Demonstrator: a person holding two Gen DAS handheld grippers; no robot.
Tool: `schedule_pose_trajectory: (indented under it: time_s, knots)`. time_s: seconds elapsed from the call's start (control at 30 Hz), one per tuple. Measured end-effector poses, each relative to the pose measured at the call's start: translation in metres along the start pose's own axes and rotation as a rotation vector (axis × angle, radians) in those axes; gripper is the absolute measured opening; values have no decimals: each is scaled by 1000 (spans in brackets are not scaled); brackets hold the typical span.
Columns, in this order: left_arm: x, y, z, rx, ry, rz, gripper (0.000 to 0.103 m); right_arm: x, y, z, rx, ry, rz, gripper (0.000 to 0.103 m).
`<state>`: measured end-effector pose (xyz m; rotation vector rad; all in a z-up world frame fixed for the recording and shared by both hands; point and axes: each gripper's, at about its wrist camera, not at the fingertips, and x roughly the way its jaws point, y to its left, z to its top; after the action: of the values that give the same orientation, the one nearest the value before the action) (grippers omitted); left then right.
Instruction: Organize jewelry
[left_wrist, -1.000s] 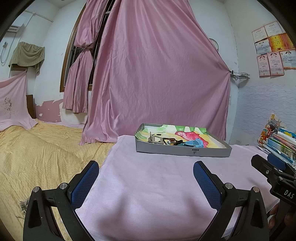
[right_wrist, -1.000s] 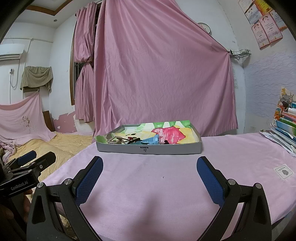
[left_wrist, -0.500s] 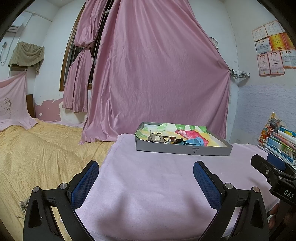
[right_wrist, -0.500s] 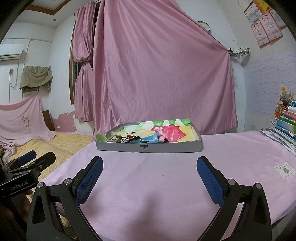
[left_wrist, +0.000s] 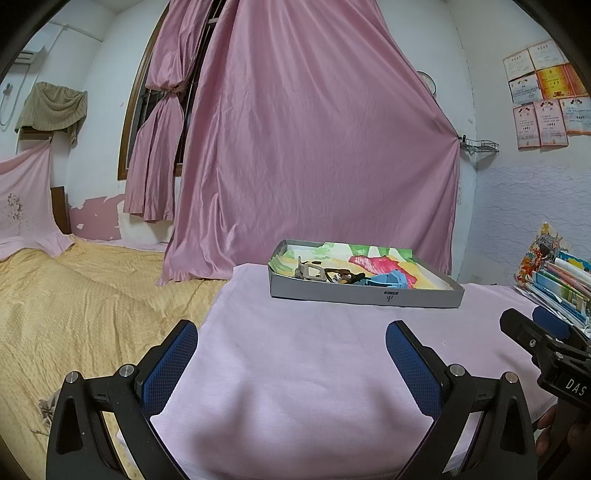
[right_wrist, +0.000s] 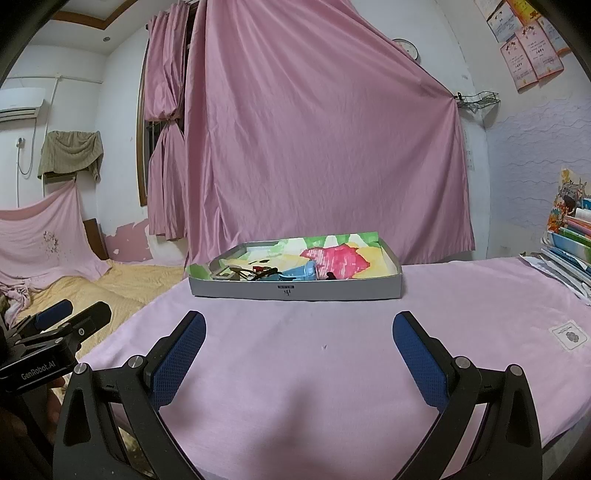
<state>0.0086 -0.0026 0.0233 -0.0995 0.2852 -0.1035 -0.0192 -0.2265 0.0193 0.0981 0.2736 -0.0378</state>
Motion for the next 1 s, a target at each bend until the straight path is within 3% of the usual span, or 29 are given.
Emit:
schedule_pose_trajectory:
  time_s: [1.0]
  knots:
    - [-11, 1, -5, 22, 16, -20, 102, 2, -3, 3, 9, 6, -20, 99]
